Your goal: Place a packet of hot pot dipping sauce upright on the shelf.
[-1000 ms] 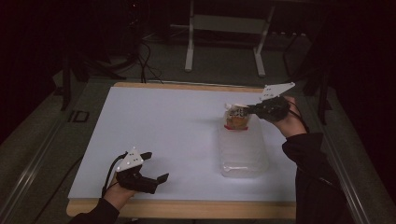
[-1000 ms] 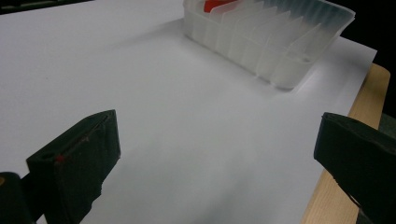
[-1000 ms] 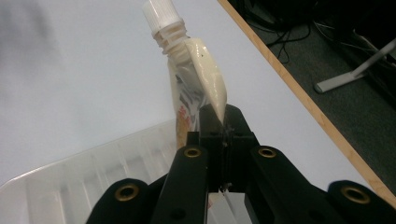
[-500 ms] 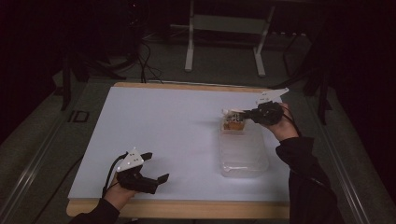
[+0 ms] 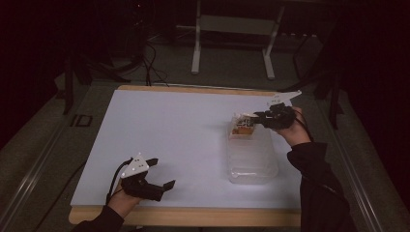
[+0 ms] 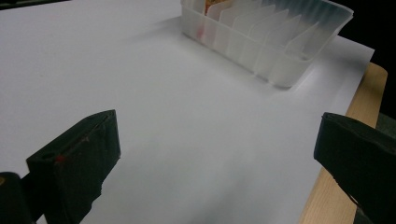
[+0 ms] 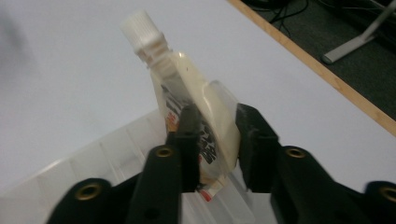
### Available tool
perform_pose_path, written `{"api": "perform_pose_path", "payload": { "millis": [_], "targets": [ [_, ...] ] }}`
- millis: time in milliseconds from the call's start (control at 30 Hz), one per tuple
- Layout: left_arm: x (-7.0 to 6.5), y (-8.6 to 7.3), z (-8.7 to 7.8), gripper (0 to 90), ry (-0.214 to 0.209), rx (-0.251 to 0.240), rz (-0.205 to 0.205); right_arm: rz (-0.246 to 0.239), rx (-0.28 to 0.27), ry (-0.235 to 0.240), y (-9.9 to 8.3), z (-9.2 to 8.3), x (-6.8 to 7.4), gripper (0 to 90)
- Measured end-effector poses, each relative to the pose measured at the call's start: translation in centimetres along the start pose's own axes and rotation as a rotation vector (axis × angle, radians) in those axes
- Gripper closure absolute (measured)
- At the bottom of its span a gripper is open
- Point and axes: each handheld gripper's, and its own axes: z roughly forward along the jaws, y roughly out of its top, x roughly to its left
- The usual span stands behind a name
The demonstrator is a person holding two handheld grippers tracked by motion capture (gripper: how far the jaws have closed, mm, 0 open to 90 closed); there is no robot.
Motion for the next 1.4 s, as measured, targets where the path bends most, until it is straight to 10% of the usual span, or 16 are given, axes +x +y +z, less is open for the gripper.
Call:
{"api": "perform_pose_path", "payload": {
  "millis": [933,1400],
  "targets": [
    [-0.3,0.2,-0.2,0.5,0.001,-0.014,0.006,0.128,-0.138,-0.046,-0.8,-4.0,5.1,13.5],
    [-0.3,0.3,-0.4,0.5,0.001,-0.019,0.008,0.154,-0.211,-0.040,-2.7,-4.8,9.0,12.8]
  ]
}}
